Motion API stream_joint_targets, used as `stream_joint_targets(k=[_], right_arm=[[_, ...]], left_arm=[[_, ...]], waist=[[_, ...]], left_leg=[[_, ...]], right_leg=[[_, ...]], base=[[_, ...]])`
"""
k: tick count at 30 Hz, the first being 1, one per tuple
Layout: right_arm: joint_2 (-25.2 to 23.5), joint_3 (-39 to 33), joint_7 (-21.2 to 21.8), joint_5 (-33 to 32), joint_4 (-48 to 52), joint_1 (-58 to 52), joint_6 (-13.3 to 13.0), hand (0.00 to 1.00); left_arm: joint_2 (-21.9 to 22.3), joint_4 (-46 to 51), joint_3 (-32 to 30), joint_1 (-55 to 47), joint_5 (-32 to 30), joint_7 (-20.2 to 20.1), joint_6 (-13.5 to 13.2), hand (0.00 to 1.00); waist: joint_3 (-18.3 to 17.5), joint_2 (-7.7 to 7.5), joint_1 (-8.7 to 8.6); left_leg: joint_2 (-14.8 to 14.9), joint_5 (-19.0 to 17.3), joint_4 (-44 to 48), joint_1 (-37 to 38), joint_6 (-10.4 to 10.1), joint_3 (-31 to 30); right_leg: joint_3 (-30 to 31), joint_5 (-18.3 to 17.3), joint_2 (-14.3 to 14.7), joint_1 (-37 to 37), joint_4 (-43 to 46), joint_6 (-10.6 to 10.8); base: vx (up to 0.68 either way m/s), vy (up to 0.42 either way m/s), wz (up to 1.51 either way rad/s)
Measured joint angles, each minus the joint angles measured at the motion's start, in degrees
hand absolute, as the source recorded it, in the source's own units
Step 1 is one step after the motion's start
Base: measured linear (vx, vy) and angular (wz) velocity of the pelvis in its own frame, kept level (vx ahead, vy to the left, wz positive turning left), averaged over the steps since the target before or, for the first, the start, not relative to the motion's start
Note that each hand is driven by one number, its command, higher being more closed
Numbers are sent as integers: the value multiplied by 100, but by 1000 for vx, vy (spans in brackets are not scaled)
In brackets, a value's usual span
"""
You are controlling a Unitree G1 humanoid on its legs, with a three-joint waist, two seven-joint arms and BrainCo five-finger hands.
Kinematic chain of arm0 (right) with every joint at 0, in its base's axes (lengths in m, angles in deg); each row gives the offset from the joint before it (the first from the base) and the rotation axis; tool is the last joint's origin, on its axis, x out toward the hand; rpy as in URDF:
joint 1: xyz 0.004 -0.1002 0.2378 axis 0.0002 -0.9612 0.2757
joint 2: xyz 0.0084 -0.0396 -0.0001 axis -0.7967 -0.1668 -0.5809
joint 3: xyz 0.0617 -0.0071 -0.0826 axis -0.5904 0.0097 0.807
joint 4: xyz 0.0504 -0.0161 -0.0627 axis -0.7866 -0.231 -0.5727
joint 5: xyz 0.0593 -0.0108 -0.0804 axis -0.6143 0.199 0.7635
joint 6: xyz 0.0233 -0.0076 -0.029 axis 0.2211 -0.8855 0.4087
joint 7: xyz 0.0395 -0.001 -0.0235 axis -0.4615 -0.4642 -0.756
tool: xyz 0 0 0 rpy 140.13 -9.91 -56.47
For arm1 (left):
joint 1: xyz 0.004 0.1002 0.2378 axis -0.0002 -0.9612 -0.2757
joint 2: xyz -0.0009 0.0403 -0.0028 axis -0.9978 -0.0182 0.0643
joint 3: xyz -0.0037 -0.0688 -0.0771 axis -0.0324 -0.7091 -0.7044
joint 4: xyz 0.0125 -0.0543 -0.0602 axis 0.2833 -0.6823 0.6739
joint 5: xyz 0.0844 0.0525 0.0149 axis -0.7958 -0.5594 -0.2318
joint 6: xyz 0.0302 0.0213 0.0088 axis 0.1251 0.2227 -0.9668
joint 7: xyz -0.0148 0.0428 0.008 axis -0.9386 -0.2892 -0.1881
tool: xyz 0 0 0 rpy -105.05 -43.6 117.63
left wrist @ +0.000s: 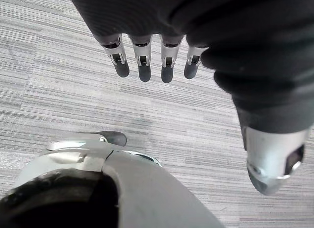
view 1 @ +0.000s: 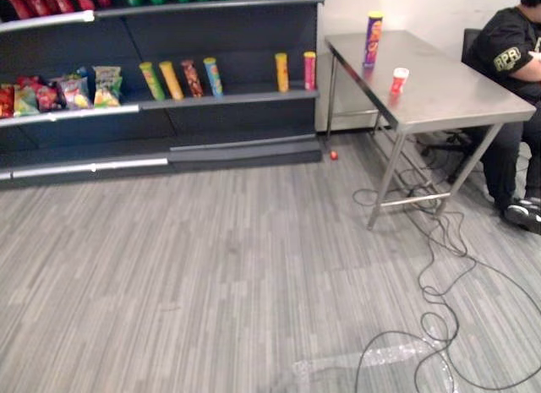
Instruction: Put the gum and the chips on the shelf.
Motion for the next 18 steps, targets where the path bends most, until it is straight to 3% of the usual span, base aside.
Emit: stream_joint_targets(k=[3,9,18], right_arm=[[-6,66,-96,299,15,119,-200,0],[7,126,-104,501,76,142,-199,0],[-21,30,-89,265,72,123,-195,0]], left_arm=[[0,0,5,47,0,63,-85,0],[-1,-2,64,38,139,97,-145,0],[2,-27,66,36,218,87,-146,0]], waist=[[129,-20,1],[135,-17,5],[162,-32,9]], left_leg=[[7,-26,-1,78,-42,73],[16,-34,-33,106,-54,93],[53,-34,-78,165,-55,134]], right_leg=[[2,-19,2,71,-2,54],[-1,-53,7,69,-3,116],[1,-44,40,78,-7,101]], base=[[5,-13,-6],[-13,-10,-1],[-43,-26,-2]])
